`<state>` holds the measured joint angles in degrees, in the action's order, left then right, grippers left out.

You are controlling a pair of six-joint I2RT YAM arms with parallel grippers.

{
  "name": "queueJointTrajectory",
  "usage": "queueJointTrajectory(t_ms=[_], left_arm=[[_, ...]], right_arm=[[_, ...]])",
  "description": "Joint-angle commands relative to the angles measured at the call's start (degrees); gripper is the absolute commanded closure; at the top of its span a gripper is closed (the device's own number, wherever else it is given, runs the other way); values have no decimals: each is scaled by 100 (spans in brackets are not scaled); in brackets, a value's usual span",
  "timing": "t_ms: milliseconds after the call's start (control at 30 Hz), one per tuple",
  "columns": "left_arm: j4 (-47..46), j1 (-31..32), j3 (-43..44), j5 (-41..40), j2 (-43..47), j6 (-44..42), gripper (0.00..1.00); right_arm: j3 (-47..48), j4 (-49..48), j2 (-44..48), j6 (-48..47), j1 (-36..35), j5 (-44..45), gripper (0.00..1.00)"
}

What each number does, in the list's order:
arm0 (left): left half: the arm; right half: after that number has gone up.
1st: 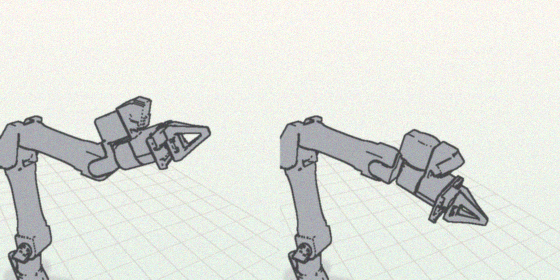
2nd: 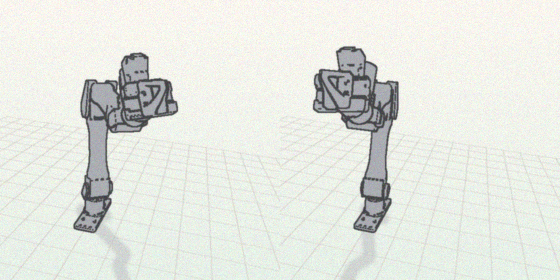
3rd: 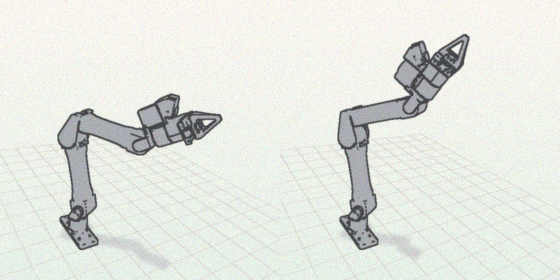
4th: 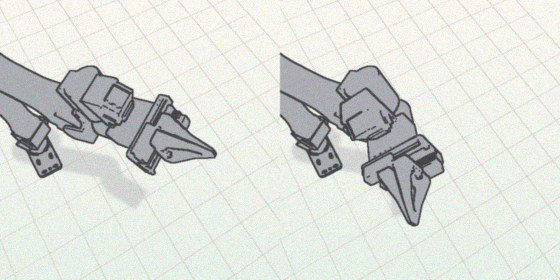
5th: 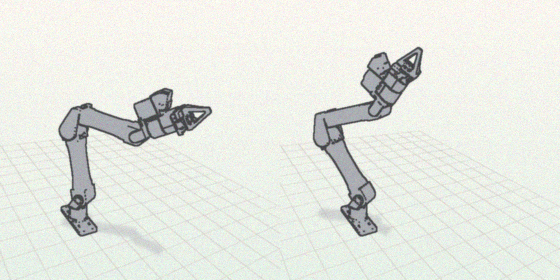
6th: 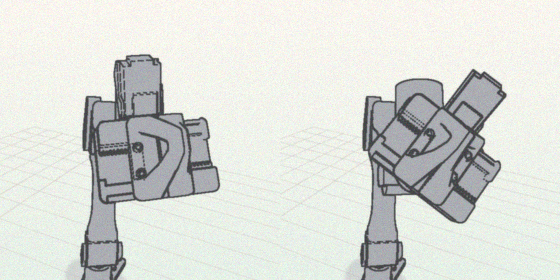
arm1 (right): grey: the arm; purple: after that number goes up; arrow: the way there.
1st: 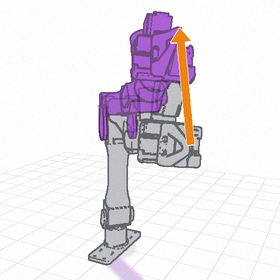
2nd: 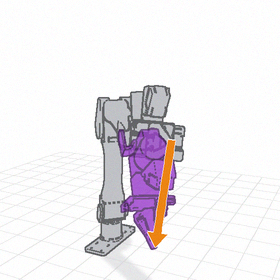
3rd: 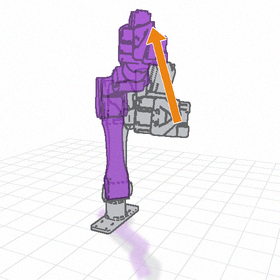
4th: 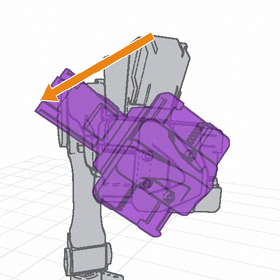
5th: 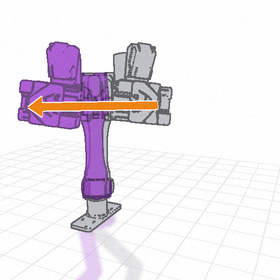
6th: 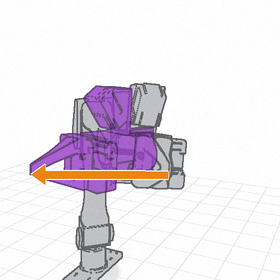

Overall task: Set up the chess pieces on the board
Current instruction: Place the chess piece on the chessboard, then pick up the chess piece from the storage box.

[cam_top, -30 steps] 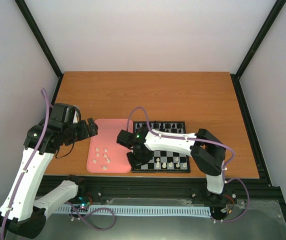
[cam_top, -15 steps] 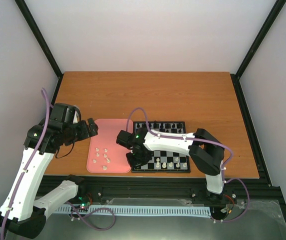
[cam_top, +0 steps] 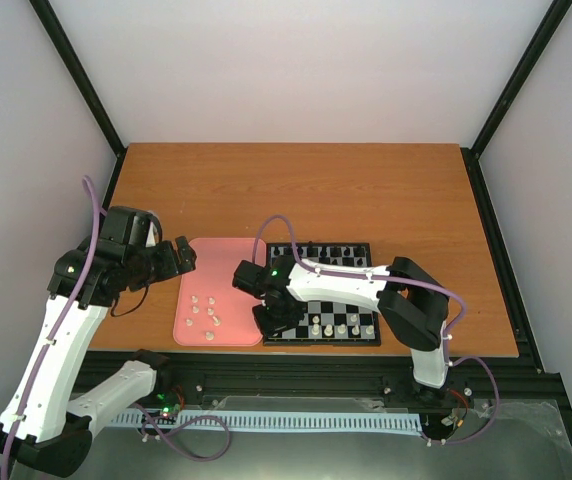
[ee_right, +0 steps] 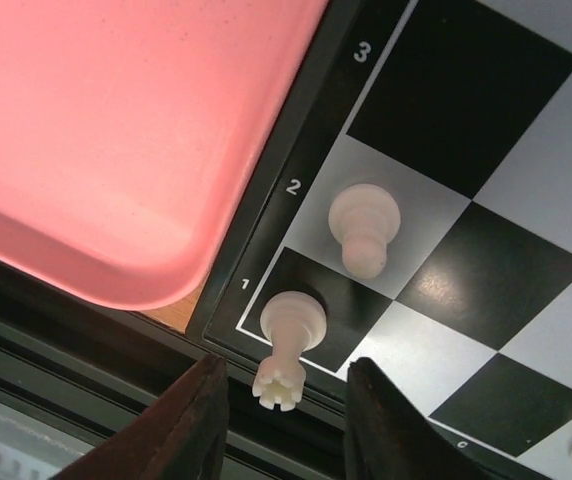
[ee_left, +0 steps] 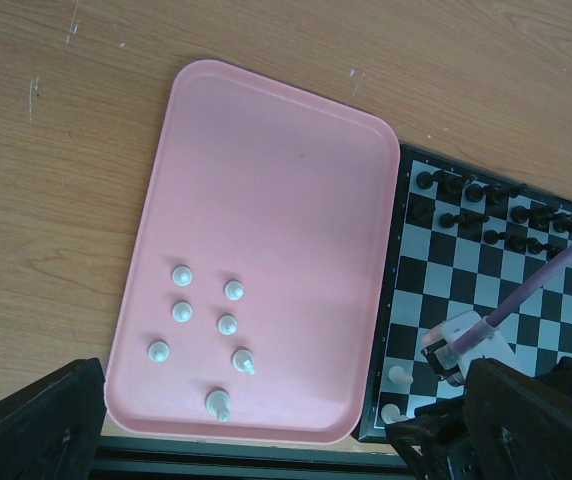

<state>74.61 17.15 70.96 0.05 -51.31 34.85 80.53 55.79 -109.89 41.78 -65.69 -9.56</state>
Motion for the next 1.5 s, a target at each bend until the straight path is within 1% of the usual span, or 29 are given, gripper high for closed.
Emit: queueJointTrajectory(t_ms=[0, 133, 300, 467, 567, 800, 900, 1033, 1100, 1233, 1400, 1467], left_arm=[[-48, -1, 18, 41, -10, -111, 0], [-46, -1, 83, 50, -21, -110, 0], [-56, -1, 99, 83, -32, -95, 0], [37, 1, 261, 57, -92, -73, 0], [93, 1, 403, 11, -115, -66, 0], [328, -1, 768, -180, -55, 70, 0], [509, -1, 1096, -559, -57, 168, 0], [702, -1, 1550, -1212, -47, 312, 0], [724, -1, 1680, -1388, -36, 345, 0], [706, -1, 1697, -1316, -9, 371, 0], [671, -1, 1579, -1247, 16, 368, 0], [669, 4, 1579, -1227, 16, 357, 0]], right_arm=[[164, 175, 182, 23, 17, 231, 63], [173, 257, 397, 50, 8, 316, 53], [407, 445, 574, 52, -25, 403, 46], [1050, 638, 512, 69, -231, 581, 39], [1527, 596, 323, -14, -338, 603, 37], [2111, -38, -432, -235, -377, 293, 37], [2339, -189, -807, -207, -372, 272, 38], [2471, -467, -1089, -196, -368, 248, 39], [2560, -494, -1283, -232, -359, 198, 40], [2803, -421, -1658, -347, -348, 75, 45], [3066, -342, -2013, -448, -346, -29, 46], [3217, -248, -2163, -472, -348, 35, 50]])
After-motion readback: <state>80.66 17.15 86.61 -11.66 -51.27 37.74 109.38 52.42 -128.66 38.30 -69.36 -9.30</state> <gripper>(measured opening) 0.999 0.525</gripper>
